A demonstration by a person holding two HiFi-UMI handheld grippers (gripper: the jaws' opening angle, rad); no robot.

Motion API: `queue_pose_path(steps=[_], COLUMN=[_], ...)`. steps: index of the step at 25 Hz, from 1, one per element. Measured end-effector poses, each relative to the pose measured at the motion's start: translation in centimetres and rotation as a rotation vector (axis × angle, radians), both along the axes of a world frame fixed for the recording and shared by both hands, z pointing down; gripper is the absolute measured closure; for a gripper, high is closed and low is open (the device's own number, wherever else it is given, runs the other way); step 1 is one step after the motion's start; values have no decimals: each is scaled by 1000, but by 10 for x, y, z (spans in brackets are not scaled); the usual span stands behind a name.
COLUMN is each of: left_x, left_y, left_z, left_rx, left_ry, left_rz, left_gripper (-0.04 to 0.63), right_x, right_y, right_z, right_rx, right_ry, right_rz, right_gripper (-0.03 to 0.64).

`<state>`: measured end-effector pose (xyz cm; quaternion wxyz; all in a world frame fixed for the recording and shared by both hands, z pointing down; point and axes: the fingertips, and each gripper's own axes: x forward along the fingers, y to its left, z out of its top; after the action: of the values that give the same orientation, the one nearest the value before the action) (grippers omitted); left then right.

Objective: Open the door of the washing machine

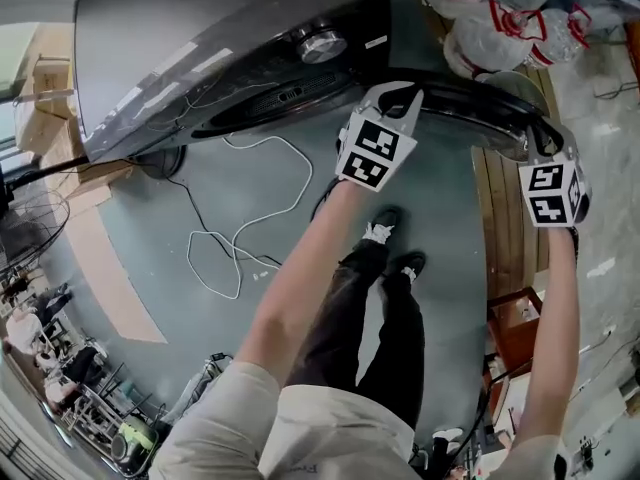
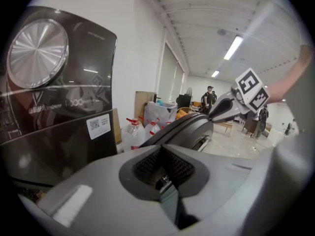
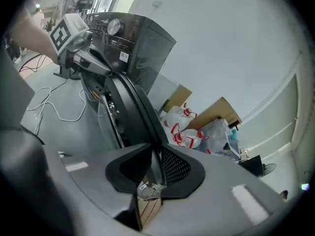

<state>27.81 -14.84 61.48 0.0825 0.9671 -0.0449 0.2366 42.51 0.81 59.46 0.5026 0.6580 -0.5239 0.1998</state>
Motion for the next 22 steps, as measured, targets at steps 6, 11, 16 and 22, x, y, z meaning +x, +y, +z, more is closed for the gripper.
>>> queue_pose_path(steps=[6, 11, 16, 22], left_x=[6, 6, -8, -57], left_y=[1, 0, -3, 7], left_z=[4, 4, 1, -22], left_rx=[7, 21, 34, 24], left_ry=[-21, -40, -34, -41], left_rz=[-12, -59, -116, -212], left_gripper=[538, 538, 538, 538], right_x=[16, 16, 7, 6], right_y=[-15, -15, -7, 5], right_z=[0, -1, 6, -5], right_rx=[29, 50, 4, -23], right_ry=[1, -17, -29, -30], right_rz=[3, -30, -91, -143], right_gripper=[572, 572, 569, 569])
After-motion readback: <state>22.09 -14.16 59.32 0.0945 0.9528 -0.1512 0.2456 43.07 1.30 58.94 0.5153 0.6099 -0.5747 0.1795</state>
